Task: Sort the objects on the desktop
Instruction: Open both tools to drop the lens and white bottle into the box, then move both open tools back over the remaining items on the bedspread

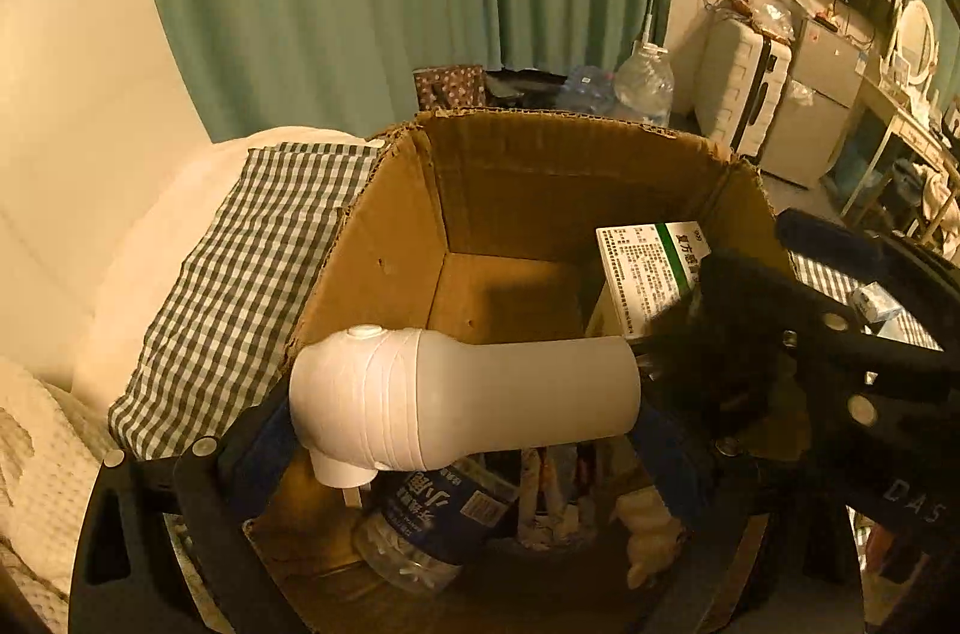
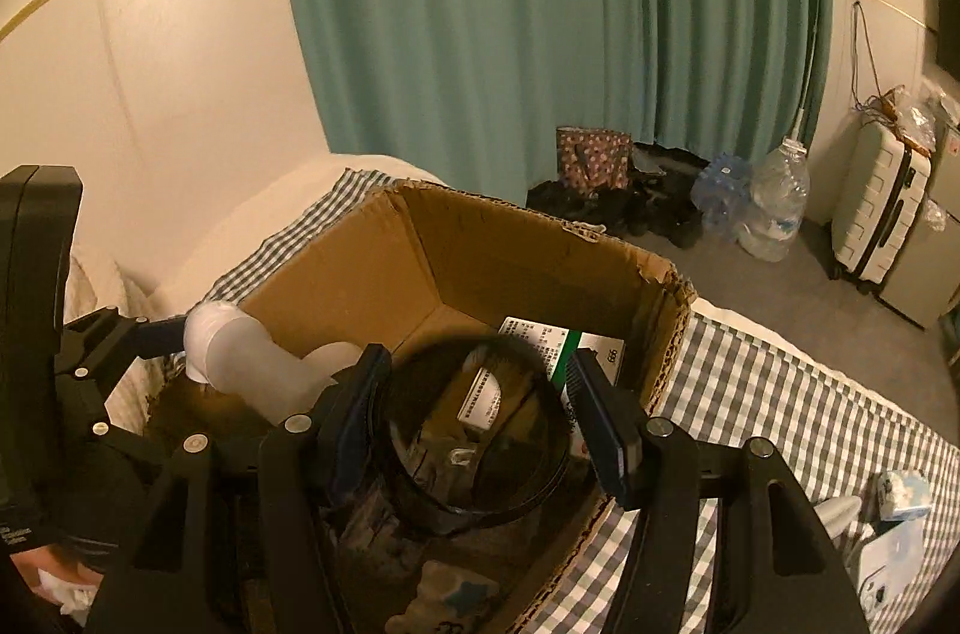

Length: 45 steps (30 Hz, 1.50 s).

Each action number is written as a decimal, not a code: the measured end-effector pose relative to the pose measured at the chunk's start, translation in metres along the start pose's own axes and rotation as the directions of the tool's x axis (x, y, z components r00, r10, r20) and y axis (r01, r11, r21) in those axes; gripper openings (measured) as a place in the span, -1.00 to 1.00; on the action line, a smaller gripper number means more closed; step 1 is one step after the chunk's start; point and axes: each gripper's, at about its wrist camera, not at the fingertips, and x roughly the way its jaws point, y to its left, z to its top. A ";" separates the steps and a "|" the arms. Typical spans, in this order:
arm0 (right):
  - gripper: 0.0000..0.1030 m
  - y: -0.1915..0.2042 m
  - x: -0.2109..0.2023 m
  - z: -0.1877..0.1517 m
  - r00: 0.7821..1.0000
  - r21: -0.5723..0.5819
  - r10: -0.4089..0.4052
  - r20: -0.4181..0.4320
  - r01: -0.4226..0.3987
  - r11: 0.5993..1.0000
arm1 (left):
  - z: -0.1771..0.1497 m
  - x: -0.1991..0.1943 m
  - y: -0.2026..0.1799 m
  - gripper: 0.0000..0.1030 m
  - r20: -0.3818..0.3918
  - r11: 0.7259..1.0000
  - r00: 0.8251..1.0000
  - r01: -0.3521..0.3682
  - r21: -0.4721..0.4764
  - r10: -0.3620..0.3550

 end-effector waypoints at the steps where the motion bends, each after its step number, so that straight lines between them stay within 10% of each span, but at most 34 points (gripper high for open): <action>1: 0.35 -0.001 -0.002 0.000 1.000 0.003 -0.005 0.007 0.005 1.000 | 0.000 -0.001 -0.001 1.00 0.003 1.000 1.000 -0.010 0.003 0.010; 24: 0.69 -0.036 -0.107 0.003 0.972 0.105 -0.159 0.175 0.142 0.984 | 0.015 -0.054 -0.033 1.00 0.179 1.000 0.984 -0.017 0.022 0.013; 45: 0.99 -0.103 -0.232 -0.014 0.855 0.217 -0.440 0.276 0.390 0.895 | 0.018 -0.110 -0.129 1.00 0.366 0.996 0.929 0.024 0.091 -0.056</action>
